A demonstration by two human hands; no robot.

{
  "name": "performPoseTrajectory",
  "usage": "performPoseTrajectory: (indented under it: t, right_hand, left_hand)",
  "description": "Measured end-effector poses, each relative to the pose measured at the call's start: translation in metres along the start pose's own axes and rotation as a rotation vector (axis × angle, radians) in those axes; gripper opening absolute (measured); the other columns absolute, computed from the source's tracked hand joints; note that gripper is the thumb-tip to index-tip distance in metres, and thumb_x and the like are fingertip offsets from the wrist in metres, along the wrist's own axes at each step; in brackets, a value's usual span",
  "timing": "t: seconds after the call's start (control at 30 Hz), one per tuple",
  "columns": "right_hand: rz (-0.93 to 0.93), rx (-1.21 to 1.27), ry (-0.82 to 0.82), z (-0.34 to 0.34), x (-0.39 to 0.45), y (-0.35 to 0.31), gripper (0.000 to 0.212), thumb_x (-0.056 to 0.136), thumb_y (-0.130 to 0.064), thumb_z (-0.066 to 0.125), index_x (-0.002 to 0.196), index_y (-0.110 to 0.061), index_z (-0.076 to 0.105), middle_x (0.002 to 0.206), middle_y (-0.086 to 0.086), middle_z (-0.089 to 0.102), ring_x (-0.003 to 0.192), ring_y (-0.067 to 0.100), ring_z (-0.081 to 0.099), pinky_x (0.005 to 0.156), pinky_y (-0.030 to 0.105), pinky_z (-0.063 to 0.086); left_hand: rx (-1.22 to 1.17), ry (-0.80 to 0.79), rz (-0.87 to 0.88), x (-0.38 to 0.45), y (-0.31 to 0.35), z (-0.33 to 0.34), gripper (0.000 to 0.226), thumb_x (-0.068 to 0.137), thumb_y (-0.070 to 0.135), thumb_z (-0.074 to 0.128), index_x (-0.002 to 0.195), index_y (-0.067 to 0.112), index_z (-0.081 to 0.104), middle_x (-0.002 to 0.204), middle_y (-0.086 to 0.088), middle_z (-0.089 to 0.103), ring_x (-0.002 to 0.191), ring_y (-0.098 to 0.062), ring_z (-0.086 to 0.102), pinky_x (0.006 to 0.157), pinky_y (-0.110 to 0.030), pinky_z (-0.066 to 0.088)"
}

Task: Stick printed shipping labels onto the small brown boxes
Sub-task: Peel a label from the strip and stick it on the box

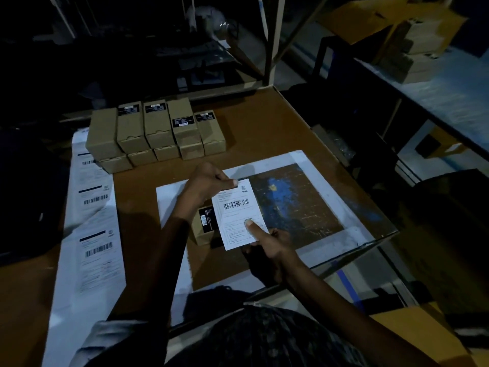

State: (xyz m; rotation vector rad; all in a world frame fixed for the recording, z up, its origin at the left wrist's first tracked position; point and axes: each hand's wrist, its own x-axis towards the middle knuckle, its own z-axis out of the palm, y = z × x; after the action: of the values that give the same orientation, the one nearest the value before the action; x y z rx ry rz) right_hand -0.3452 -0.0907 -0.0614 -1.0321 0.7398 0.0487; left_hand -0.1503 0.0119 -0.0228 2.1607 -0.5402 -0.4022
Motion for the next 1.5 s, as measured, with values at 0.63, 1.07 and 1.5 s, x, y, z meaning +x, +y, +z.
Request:
performPoseTrajectory:
  t: [0.63,1.07,1.5]
  right_hand:
    - [-0.091,0.133,0.078,0.0,-0.001,0.003,0.026,0.091,-0.009,0.073,0.103,0.013,0.07,0.095,0.022,0.076,0.077,0.032,0.07,0.061,0.03,0.056]
    - [-0.128,0.112,0.153,0.007,0.001,0.011,0.029,0.086,-0.009,0.078,0.107,0.01,0.071,0.103,0.019,0.076,0.096,0.034,0.074,0.09,0.047,0.059]
    - [-0.111,0.018,0.254,0.008,0.0,0.004,0.027,0.08,-0.014,0.084,0.098,0.003,0.074,0.092,0.01,0.078,0.081,0.021,0.077,0.062,0.026,0.058]
  left_hand:
    - [-0.165,-0.041,-0.095,0.007,-0.014,0.013,0.02,0.078,0.02,0.085,0.082,0.001,0.079,0.07,-0.002,0.071,0.073,-0.018,0.064,0.068,-0.027,0.045]
    - [-0.202,-0.064,-0.072,0.009,-0.016,0.011,0.024,0.077,0.022,0.086,0.084,0.0,0.079,0.082,-0.017,0.075,0.076,-0.022,0.066,0.072,-0.03,0.047]
    - [-0.206,-0.07,-0.115,0.013,-0.015,0.011,0.019,0.073,0.018,0.088,0.077,0.003,0.077,0.074,-0.007,0.073,0.07,-0.02,0.067,0.076,-0.033,0.052]
